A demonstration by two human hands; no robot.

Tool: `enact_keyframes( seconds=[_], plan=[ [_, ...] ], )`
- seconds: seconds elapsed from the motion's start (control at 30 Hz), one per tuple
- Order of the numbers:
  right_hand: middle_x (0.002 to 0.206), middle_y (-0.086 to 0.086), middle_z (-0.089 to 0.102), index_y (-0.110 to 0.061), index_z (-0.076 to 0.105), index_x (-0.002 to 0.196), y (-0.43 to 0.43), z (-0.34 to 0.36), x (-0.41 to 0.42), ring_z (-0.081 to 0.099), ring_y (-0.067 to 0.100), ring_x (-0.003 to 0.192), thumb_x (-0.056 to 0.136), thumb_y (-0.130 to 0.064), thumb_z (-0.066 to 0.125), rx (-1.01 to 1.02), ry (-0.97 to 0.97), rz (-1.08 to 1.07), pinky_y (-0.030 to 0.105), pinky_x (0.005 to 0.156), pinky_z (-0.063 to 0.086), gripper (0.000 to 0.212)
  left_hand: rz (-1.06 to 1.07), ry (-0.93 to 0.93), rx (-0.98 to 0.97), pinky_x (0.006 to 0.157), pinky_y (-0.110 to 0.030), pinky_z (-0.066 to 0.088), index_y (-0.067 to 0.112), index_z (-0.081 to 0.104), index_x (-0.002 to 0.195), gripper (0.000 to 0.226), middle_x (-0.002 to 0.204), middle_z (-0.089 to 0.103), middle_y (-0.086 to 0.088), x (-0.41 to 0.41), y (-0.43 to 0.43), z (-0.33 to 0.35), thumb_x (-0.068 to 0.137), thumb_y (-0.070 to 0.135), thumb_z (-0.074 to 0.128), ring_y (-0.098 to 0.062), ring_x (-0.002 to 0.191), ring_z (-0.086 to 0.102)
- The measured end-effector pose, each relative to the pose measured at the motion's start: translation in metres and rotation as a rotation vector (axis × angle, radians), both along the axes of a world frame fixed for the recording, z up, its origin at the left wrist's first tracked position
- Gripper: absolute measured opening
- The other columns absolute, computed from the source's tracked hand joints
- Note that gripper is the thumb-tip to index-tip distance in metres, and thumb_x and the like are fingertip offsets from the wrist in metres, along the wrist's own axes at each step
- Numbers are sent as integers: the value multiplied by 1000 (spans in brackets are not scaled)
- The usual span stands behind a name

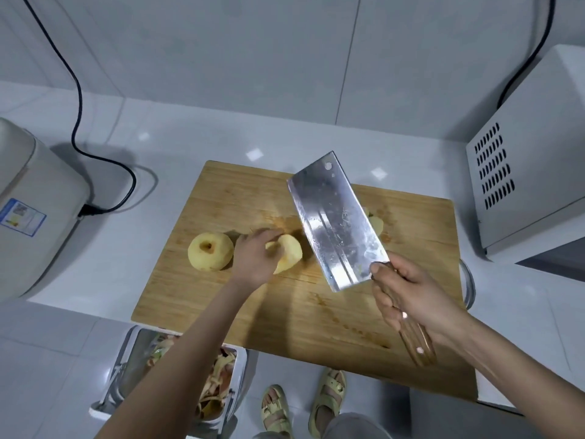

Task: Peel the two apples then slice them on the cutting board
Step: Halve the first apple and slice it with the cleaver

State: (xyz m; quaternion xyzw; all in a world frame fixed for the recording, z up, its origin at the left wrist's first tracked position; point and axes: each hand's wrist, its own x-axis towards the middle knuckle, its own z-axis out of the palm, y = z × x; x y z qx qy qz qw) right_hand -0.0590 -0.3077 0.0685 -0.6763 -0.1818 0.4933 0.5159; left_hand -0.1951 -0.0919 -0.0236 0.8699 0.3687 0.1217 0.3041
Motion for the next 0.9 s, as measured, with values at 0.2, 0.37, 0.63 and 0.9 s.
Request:
enact_keyframes(
  seconds=[0.2, 0.37, 0.63, 0.9],
  plan=[
    [54, 5, 37, -11, 51, 89, 8, 12, -17, 30, 12, 35, 94, -23, 51, -32, 234, 66, 19, 33, 31, 13, 235, -669, -1474, 95, -44, 49, 9, 60, 119, 48, 116, 66, -12, -5, -12, 58, 100, 43, 31, -27, 104, 62],
    [53, 5, 36, -11, 49, 88, 21, 13, -40, 30, 12, 34, 95, -21, 51, -38, 246, 135, 19, 32, 30, 12, 290, -712, -1422, 78, -34, 59, 5, 70, 84, 19, 88, 72, -11, -47, -11, 70, 87, 4, 52, -20, 80, 70],
    [52, 4, 39, -15, 50, 78, 43, 9, -68, 30, 14, 38, 95, -22, 52, -66, 186, 191, 20, 36, 30, 19, 498, -310, -1018, 72, -26, 59, -1, 66, 88, 7, 89, 67, -20, -166, -10, 51, 84, -6, 62, -26, 75, 68],
    [50, 4, 41, -9, 48, 84, 50, 10, -87, 32, 14, 35, 96, -21, 50, -5, 88, 187, 21, 36, 32, 17, 269, 392, -603, 68, -27, 56, 8, 65, 114, 25, 100, 66, -7, -212, -2, 39, 90, 8, 57, -21, 81, 65]
  ],
)
